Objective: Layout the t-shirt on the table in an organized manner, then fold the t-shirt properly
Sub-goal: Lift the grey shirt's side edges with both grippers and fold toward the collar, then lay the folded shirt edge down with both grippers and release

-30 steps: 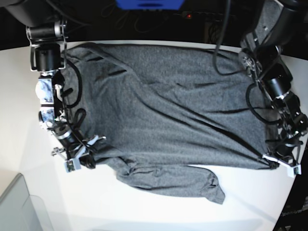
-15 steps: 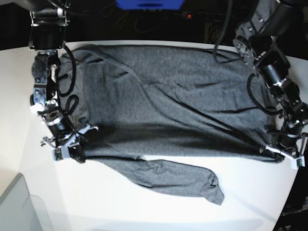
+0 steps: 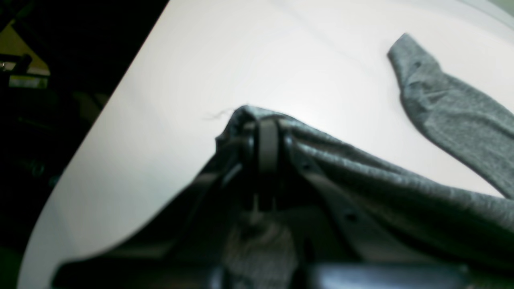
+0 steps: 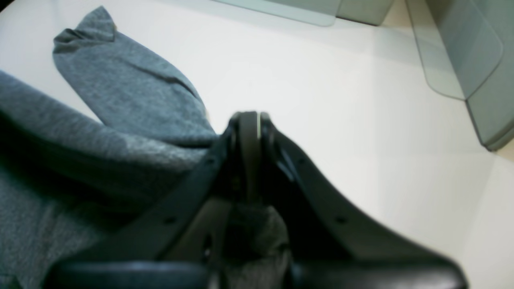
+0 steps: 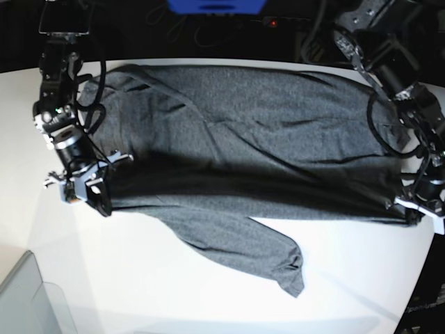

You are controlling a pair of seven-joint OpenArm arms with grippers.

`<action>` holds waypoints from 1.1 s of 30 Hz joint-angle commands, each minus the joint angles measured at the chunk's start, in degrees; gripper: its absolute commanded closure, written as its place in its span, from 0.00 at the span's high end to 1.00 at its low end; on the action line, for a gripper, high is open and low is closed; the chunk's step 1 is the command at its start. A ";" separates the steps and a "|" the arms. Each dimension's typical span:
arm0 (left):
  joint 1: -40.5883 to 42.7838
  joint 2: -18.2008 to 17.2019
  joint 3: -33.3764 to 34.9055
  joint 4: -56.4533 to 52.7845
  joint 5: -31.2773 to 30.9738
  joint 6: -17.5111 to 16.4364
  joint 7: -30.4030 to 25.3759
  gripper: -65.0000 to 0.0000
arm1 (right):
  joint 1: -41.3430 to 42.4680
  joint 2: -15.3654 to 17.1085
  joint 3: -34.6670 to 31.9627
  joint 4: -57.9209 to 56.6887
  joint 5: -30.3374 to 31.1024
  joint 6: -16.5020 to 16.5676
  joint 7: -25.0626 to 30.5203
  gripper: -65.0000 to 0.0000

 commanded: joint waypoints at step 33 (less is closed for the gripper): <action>25.11 -0.26 -3.44 18.77 -8.71 -0.28 5.58 0.00 | -18.98 -10.37 13.91 9.72 0.80 13.67 1.67 0.00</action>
